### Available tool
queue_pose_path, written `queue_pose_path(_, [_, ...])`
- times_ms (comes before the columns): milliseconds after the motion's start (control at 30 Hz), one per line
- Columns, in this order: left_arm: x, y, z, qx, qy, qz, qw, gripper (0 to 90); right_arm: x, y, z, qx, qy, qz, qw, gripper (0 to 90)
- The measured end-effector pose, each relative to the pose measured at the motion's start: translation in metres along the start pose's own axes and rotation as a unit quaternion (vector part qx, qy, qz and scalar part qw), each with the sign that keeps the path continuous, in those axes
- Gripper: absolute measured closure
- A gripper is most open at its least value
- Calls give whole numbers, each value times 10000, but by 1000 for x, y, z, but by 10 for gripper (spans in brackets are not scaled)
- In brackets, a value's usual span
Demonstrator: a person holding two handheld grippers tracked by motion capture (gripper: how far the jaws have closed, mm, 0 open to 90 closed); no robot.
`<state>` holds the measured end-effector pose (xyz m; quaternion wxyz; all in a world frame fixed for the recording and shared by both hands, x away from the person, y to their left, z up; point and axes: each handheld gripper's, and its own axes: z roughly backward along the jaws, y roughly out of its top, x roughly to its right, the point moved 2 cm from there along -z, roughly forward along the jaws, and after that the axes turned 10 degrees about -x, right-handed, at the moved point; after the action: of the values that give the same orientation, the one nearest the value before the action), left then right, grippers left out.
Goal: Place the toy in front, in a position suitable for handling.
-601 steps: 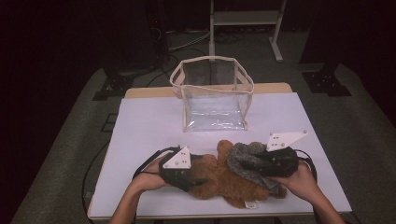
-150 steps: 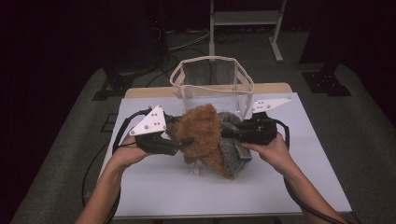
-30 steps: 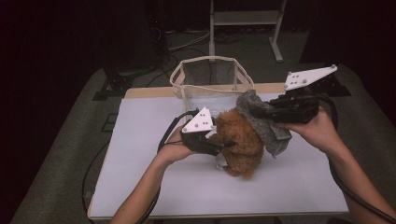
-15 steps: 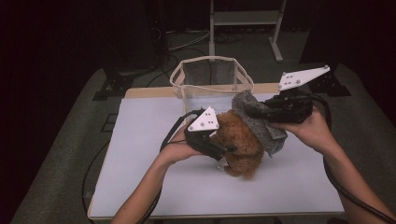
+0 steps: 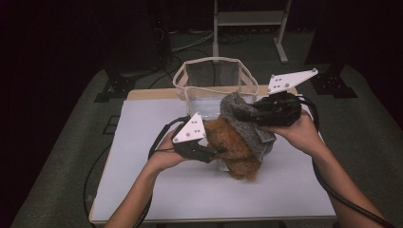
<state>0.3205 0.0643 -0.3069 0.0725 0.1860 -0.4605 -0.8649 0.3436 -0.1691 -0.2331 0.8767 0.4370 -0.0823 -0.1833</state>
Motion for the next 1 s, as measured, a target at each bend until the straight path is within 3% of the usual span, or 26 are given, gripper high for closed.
queue_pose_path(233, [-2,-14,14,78,63,150,9998,310,2,-7,-3,390,96,-106,9991,731])
queue_pose_path(367, [-5,-14,24,101,149,183,9997,190,3,-6,-16,409,302,-108,9986,733])
queue_pose_path(533, [-3,-8,27,30,14,82,10000,148,-6,3,-35,232,425,64,9988,733])
queue_pose_path(633, [-2,-9,26,-130,38,-4,9999,244,-13,11,-42,40,266,282,9992,731])
queue_pose_path(767, [-2,-15,25,-162,-1,60,9999,280,-13,12,-35,115,139,336,9993,731])
queue_pose_path(1000, [1,-12,18,-286,-19,-49,9996,280,-6,-2,-21,410,149,95,9990,731])
